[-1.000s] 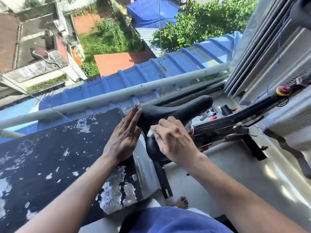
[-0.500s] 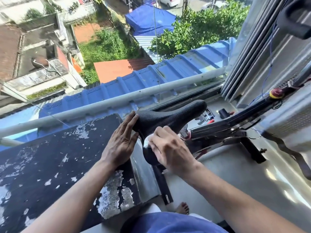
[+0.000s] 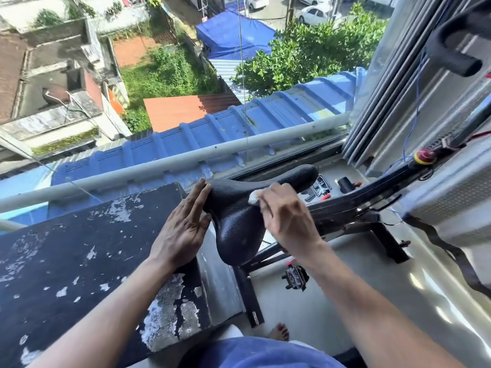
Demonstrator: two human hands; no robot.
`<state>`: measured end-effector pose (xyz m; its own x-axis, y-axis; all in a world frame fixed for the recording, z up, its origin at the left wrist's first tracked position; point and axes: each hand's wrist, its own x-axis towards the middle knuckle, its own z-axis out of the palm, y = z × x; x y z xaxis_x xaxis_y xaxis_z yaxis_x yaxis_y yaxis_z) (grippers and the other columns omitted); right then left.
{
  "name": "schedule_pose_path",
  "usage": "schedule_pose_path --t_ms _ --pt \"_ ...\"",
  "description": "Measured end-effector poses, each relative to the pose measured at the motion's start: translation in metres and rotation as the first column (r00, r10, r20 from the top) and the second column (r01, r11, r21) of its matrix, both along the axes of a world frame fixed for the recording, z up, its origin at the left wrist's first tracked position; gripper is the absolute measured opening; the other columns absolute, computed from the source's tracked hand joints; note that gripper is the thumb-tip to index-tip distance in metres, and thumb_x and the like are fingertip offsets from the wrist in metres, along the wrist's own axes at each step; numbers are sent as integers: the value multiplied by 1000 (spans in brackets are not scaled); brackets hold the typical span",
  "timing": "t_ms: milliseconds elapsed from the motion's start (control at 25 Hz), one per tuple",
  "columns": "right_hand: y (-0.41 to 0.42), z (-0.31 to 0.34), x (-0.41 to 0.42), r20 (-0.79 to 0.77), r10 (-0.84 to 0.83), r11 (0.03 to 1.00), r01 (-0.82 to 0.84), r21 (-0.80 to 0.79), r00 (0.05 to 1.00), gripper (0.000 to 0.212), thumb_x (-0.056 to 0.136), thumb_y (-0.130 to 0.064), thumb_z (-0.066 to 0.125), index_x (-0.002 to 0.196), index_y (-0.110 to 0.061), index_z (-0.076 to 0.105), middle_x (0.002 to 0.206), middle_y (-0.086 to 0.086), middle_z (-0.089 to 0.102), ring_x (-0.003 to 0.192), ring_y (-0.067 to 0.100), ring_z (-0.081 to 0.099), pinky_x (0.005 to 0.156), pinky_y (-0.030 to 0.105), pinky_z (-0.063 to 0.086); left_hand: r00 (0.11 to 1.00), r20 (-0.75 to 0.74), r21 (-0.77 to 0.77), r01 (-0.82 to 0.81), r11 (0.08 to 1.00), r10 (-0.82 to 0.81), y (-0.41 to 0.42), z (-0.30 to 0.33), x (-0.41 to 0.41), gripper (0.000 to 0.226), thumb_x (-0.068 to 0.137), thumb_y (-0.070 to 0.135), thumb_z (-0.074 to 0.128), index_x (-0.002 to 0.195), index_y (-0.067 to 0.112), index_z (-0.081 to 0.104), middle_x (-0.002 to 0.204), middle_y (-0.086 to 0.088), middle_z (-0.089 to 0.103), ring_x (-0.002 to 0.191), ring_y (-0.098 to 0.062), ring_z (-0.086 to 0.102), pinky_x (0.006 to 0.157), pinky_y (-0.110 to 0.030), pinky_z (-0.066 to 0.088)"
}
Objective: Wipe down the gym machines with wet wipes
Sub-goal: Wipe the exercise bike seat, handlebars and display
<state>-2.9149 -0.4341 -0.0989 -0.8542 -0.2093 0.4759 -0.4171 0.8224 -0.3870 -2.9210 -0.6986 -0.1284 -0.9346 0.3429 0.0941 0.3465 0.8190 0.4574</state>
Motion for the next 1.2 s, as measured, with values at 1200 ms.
schedule_pose_path --t_ms 1200 --pt "-9 -8 41 99 85 984 -68 -165 991 15 95 -7 67 108 -12 71 101 -1 64 94 17 55 88 24 49 988 20 49 -155 987 155 29 -9 20 68 106 46 24 164 29 -8 170 13 -19 158 -6 -7 130 -44 10"
